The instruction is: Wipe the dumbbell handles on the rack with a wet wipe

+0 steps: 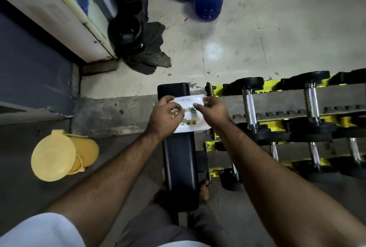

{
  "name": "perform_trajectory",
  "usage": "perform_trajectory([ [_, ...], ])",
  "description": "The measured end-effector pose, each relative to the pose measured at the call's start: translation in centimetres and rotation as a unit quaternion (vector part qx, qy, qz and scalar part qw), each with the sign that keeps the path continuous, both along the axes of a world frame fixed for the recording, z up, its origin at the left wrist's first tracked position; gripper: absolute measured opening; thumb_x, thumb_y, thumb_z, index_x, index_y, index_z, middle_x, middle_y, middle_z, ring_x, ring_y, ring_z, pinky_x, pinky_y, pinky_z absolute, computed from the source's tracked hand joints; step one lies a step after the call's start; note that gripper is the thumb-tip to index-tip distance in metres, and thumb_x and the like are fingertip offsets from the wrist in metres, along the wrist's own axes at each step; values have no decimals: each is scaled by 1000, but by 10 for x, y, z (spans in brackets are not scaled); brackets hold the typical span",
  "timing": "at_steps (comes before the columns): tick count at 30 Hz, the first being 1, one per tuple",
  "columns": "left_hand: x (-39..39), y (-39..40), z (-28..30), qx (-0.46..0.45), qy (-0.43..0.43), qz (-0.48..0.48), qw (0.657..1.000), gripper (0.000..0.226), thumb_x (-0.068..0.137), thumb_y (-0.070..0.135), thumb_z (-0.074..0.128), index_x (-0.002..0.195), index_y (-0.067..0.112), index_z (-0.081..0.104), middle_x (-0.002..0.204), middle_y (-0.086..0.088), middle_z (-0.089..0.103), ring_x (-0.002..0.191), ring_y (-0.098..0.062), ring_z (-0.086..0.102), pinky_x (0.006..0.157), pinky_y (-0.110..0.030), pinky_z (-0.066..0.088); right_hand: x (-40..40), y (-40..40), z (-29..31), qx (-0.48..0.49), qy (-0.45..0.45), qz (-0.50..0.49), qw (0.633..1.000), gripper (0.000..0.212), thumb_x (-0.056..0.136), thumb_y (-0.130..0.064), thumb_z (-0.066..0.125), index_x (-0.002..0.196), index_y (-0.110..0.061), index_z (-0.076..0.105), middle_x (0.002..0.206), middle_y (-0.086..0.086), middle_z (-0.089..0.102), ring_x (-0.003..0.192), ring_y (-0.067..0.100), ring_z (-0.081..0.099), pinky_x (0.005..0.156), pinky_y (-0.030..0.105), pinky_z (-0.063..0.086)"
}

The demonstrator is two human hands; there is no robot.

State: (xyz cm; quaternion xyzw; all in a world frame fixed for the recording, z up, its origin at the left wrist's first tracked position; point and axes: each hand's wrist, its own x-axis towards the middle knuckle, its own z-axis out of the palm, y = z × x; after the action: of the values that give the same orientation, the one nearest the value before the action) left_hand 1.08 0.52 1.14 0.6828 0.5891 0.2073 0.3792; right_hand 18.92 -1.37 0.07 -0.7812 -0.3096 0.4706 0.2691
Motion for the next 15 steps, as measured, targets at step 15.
perform_trajectory([
  [15,-16,1,-21,128,176,-208,954,31,88,17,71,119,19,72,138,-23,54,119,-41,52,93,-45,52,-31,-9,-2,26,-177,-21,984,49,79,-21,76,123,-28,57,118,3,66,99,23,66,82,44,59],
])
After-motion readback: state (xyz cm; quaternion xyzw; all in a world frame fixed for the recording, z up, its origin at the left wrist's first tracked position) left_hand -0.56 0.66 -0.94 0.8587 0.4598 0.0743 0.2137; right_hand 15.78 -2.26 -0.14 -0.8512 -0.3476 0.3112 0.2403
